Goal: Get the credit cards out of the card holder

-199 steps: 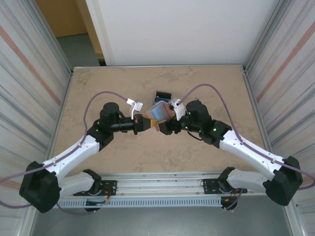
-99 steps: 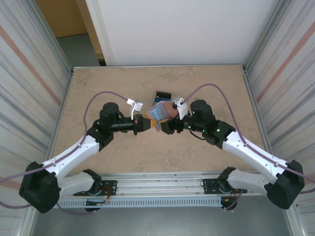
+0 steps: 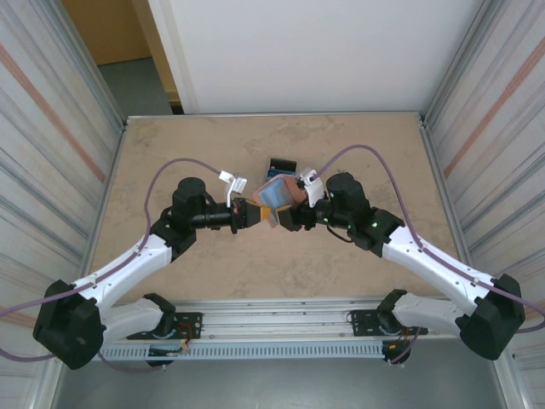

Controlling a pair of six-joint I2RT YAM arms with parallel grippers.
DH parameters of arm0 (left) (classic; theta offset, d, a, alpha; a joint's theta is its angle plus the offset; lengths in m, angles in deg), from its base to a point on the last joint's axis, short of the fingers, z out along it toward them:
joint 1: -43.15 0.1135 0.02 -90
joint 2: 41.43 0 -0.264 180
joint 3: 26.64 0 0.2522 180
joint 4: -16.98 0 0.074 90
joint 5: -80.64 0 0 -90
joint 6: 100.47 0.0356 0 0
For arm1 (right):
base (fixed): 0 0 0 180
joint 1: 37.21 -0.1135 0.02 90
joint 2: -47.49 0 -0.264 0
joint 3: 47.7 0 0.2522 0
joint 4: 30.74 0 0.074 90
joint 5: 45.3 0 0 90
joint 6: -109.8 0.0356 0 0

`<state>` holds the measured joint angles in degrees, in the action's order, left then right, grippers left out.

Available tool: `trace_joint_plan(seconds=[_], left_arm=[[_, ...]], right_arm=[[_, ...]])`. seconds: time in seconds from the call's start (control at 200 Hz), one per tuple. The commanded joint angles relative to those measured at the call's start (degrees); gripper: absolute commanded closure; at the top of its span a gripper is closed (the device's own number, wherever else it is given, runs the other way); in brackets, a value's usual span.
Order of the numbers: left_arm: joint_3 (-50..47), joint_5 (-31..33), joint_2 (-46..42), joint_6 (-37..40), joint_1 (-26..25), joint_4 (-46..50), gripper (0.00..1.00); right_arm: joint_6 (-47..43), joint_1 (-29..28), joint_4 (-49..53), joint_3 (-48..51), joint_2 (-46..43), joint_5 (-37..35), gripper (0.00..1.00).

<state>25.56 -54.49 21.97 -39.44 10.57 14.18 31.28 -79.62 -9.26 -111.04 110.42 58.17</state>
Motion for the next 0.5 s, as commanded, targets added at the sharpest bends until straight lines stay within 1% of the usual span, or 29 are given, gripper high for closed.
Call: trace_joint_plan(seconds=[0.0, 0.241, 0.341, 0.496], left_arm=[[0.47, -3.39, -1.34, -0.40, -0.30, -3.14, 1.00], [-0.06, -3.48, -1.27, 0.01, -0.34, -2.78, 1.00], [-0.13, -3.52, -1.09, 0.11, -0.30, -2.69, 1.00], [-0.07, -3.66, -0.11, 0.32, -0.37, -2.43, 1.00]], right_arm=[[0.28, 0.39, -0.29, 0.78, -1.00, -4.18, 0.32], [2.18, 2.30, -0.70, 2.63, -3.68, -6.58, 0.35], [2.64, 2.34, -0.11, 2.92, -3.90, -8.88, 0.37], [3.18, 2.52, 0.53, 3.00, -3.53, -10.96, 0.37]])
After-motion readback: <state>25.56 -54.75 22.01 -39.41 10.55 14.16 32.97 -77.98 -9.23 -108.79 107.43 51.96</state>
